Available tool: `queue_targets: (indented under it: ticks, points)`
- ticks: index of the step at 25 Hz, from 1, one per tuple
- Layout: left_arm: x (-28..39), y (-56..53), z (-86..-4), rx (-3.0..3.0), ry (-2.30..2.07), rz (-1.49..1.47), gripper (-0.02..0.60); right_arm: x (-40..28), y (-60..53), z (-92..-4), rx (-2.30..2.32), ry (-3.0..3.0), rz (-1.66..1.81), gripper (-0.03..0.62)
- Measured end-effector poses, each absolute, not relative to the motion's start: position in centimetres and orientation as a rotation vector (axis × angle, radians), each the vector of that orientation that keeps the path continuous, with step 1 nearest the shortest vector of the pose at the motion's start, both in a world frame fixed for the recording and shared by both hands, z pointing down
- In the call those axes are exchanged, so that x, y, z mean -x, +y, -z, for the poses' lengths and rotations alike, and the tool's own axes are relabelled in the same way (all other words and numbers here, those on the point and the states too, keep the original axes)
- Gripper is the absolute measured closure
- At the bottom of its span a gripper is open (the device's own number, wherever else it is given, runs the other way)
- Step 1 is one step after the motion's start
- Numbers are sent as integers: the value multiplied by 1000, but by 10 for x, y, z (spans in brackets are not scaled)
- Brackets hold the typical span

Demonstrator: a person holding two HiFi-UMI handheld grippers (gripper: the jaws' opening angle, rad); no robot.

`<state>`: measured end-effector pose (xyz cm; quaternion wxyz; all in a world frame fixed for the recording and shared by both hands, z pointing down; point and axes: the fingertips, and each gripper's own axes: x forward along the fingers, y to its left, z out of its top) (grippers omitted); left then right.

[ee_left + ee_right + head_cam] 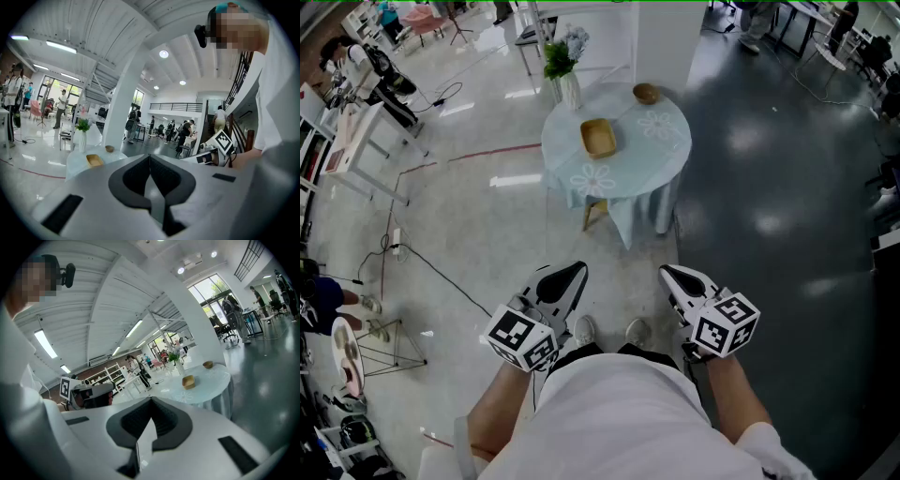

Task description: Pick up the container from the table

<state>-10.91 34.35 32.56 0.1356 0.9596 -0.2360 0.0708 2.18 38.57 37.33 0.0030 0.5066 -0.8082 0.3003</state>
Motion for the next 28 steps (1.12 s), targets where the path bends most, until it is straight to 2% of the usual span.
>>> queue_targets:
  ticks: [28]
  points:
    - [58, 351, -338, -2762, -740, -206, 560, -70, 389, -393, -1524, -2525, -1010, 571]
